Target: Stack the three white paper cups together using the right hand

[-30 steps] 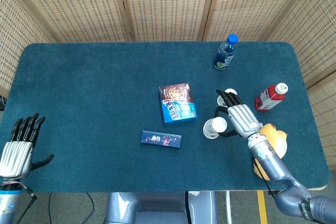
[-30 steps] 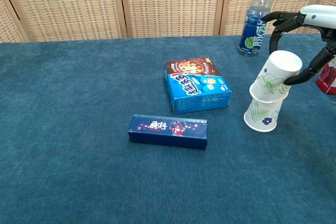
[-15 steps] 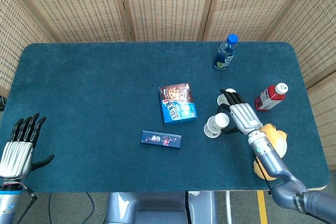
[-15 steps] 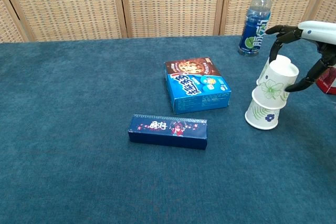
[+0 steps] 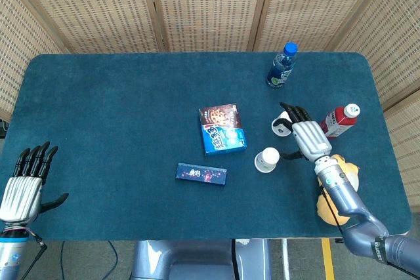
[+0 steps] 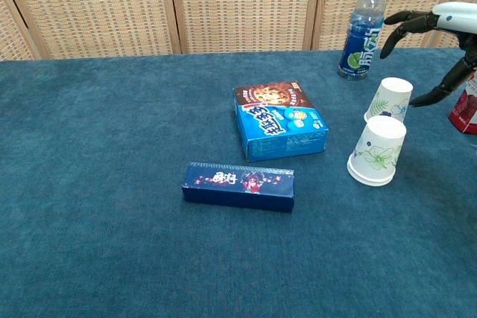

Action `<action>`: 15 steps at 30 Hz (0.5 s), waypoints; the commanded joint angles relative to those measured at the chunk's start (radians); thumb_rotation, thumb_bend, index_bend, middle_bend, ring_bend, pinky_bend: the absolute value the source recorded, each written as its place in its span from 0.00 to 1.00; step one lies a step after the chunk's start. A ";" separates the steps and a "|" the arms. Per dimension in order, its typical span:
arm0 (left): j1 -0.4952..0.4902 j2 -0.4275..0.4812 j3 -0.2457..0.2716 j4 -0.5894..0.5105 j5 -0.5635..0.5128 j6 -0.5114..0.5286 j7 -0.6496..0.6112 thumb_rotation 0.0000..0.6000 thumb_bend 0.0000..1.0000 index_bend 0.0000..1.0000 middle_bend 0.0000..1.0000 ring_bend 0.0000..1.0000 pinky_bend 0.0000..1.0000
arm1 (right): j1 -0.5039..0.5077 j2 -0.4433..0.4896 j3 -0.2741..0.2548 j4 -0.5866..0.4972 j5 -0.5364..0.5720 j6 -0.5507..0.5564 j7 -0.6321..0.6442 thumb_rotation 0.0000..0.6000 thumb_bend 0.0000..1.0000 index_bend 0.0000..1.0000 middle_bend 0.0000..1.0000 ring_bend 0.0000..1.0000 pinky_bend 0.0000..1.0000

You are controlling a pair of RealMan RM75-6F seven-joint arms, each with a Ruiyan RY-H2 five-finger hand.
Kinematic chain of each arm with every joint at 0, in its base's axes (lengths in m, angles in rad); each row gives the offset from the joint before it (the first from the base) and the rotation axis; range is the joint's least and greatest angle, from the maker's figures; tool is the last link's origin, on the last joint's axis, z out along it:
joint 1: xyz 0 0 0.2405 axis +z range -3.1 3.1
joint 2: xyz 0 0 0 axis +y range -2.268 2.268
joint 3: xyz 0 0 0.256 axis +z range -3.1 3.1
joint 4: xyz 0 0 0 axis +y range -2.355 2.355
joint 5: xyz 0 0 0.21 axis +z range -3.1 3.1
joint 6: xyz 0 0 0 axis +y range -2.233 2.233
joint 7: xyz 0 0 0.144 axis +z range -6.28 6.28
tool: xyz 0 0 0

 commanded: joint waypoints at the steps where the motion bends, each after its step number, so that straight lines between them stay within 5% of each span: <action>1: 0.000 0.000 0.000 0.000 0.000 0.000 0.000 1.00 0.08 0.00 0.00 0.00 0.00 | 0.009 0.006 0.010 -0.006 0.011 -0.006 -0.011 1.00 0.16 0.33 0.00 0.00 0.00; 8: -0.003 -0.002 -0.005 0.003 -0.008 -0.004 0.003 1.00 0.08 0.00 0.00 0.00 0.00 | 0.059 -0.027 0.047 0.043 0.094 -0.062 -0.059 1.00 0.16 0.31 0.00 0.00 0.00; 15: -0.002 0.000 -0.011 -0.002 -0.006 0.008 0.009 1.00 0.08 0.00 0.00 0.00 0.00 | 0.129 -0.103 0.064 0.200 0.172 -0.148 -0.105 1.00 0.16 0.27 0.00 0.00 0.00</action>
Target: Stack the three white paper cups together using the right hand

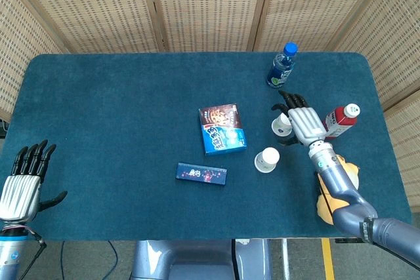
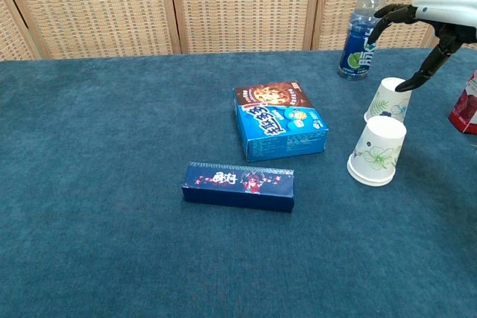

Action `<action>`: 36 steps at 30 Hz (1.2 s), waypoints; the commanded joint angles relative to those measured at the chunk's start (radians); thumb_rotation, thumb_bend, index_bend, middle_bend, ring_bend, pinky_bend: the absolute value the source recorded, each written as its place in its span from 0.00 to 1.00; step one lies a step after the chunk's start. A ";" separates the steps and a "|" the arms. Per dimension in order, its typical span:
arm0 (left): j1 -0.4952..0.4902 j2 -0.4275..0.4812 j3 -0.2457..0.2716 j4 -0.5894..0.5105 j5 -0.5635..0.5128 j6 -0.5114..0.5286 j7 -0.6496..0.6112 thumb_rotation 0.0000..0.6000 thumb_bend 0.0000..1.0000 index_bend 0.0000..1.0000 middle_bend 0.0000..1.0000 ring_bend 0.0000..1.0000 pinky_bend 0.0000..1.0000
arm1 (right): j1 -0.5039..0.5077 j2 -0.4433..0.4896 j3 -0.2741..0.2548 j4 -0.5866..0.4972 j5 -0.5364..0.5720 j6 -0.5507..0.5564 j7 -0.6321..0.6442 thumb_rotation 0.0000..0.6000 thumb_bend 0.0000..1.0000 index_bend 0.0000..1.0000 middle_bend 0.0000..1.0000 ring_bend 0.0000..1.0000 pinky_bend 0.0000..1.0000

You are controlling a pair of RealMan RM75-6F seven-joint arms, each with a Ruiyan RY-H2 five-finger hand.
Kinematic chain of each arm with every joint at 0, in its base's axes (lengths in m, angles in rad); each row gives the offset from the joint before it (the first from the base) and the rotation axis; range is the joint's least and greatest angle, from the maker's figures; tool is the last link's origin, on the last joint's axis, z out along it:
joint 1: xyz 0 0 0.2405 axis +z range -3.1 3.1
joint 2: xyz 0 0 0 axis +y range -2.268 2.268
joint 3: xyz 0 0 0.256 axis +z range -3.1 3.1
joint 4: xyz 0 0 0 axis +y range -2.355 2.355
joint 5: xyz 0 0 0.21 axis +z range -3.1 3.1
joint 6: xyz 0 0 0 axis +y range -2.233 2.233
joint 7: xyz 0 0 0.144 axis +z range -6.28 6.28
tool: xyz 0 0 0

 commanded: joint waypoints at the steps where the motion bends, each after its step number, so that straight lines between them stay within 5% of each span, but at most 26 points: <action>1: 0.000 0.001 0.000 -0.001 0.002 0.002 0.002 1.00 0.08 0.00 0.00 0.00 0.00 | 0.037 -0.039 0.012 0.069 0.044 -0.045 -0.024 1.00 0.16 0.27 0.00 0.00 0.00; 9: -0.002 0.003 -0.005 0.000 -0.003 0.001 -0.011 1.00 0.08 0.00 0.00 0.00 0.00 | 0.077 -0.084 0.015 0.212 0.105 -0.114 -0.053 1.00 0.16 0.35 0.00 0.00 0.00; 36: -0.008 -0.009 0.005 0.010 0.035 0.011 -0.004 1.00 0.08 0.00 0.00 0.00 0.00 | 0.113 -0.227 -0.010 0.509 0.098 -0.244 0.033 1.00 0.16 0.36 0.00 0.00 0.00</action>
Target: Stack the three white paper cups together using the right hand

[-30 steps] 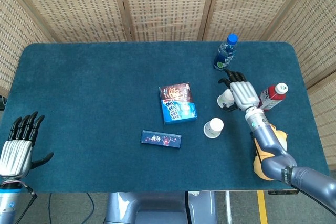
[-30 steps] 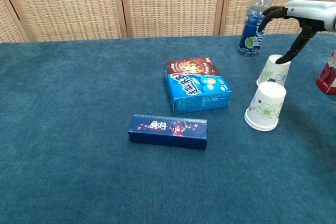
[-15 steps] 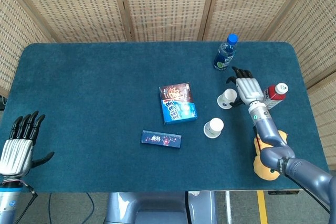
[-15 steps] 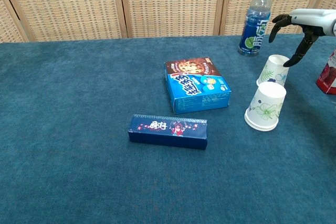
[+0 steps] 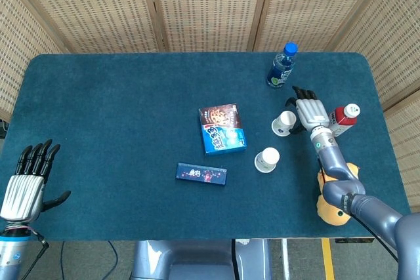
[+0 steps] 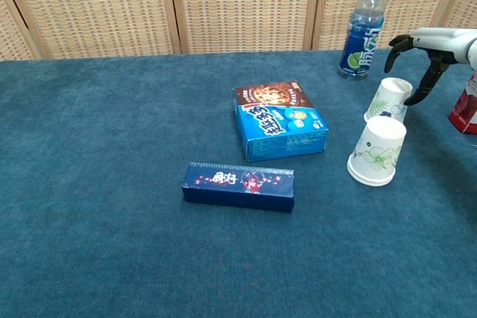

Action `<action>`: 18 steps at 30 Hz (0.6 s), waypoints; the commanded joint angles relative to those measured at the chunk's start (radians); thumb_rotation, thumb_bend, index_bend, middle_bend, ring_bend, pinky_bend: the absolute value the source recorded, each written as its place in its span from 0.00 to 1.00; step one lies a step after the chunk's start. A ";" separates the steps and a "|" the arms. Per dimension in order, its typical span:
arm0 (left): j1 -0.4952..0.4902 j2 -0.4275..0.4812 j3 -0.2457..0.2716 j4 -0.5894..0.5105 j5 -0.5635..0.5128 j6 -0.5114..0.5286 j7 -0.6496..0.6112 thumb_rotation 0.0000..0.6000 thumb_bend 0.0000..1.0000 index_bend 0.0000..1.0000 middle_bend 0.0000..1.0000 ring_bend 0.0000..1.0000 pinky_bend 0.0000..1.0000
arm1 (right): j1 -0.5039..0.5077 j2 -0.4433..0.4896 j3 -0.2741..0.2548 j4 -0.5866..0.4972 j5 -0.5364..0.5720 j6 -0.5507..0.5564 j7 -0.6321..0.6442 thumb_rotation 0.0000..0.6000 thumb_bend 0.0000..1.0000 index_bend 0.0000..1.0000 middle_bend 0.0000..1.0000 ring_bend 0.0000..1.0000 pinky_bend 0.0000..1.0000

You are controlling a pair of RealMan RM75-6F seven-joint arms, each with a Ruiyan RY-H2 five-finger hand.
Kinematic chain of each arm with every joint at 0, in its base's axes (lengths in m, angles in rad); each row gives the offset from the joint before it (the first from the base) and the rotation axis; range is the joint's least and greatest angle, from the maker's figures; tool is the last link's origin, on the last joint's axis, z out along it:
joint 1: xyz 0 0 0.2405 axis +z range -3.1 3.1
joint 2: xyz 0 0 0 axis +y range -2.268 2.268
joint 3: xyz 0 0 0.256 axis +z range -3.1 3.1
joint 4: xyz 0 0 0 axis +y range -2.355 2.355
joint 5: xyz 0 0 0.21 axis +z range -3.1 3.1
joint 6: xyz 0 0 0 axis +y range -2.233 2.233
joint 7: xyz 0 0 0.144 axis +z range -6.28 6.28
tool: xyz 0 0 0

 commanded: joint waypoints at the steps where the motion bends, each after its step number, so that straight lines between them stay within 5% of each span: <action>1: 0.000 0.000 0.000 0.000 0.000 0.000 0.003 1.00 0.08 0.00 0.00 0.00 0.00 | 0.008 -0.027 -0.002 0.041 -0.004 -0.022 0.015 1.00 0.16 0.36 0.00 0.00 0.00; 8: 0.000 -0.003 0.001 -0.001 0.001 0.000 0.007 1.00 0.08 0.00 0.00 0.00 0.00 | 0.016 -0.070 -0.006 0.099 -0.023 -0.035 0.038 1.00 0.16 0.48 0.00 0.00 0.00; 18: -0.004 -0.008 0.006 0.002 0.004 -0.010 0.014 1.00 0.08 0.00 0.00 0.00 0.00 | 0.017 -0.054 0.013 0.074 -0.056 0.011 0.063 1.00 0.16 0.49 0.00 0.00 0.00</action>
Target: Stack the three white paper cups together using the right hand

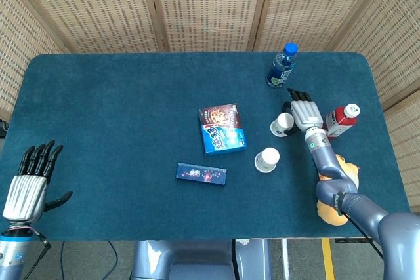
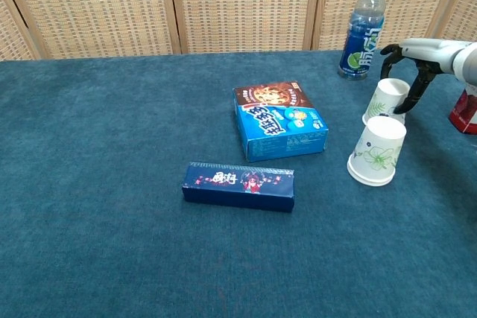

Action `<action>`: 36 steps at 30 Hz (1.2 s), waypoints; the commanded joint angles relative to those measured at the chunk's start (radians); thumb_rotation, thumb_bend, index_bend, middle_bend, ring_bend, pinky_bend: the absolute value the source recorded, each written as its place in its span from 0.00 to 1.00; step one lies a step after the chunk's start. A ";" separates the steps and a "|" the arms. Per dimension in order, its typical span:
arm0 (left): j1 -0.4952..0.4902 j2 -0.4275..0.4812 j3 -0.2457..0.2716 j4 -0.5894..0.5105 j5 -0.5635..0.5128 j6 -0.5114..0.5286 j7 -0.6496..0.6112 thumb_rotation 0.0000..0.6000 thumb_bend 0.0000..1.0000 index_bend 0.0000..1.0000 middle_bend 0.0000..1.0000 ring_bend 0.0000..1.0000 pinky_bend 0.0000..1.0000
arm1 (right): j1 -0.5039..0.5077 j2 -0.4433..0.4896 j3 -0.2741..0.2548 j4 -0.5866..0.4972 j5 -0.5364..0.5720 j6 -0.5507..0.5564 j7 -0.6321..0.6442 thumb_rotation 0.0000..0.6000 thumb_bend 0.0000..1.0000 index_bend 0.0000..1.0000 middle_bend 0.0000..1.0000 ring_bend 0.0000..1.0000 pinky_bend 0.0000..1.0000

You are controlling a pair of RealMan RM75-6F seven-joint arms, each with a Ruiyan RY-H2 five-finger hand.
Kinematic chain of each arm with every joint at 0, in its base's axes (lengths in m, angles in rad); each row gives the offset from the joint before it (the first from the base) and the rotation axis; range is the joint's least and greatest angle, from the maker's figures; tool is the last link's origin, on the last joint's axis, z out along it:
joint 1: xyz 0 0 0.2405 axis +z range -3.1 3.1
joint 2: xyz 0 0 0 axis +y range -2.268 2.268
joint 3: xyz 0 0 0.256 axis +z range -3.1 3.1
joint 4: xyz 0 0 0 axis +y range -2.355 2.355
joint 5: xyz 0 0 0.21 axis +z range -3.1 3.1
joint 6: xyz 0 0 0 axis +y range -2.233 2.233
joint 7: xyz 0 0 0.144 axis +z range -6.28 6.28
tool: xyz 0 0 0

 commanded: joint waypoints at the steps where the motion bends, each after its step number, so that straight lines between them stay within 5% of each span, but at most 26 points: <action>1: -0.001 -0.001 0.001 0.001 0.000 -0.002 0.001 1.00 0.08 0.00 0.00 0.00 0.00 | -0.001 0.029 0.014 -0.040 -0.011 0.027 0.005 1.00 0.16 0.49 0.00 0.00 0.00; 22: -0.002 0.003 0.019 0.000 0.017 -0.013 -0.012 1.00 0.08 0.00 0.00 0.00 0.00 | -0.115 0.397 0.063 -0.676 0.047 0.245 -0.173 1.00 0.16 0.49 0.00 0.00 0.00; 29: 0.003 0.008 0.029 -0.007 0.041 0.001 -0.019 1.00 0.08 0.00 0.00 0.00 0.00 | -0.176 0.516 0.023 -0.892 0.054 0.317 -0.266 1.00 0.16 0.49 0.00 0.00 0.00; 36: 0.009 0.017 0.039 -0.013 0.070 0.018 -0.036 1.00 0.08 0.00 0.00 0.00 0.00 | -0.222 0.508 -0.041 -0.988 0.011 0.380 -0.311 1.00 0.16 0.49 0.00 0.00 0.00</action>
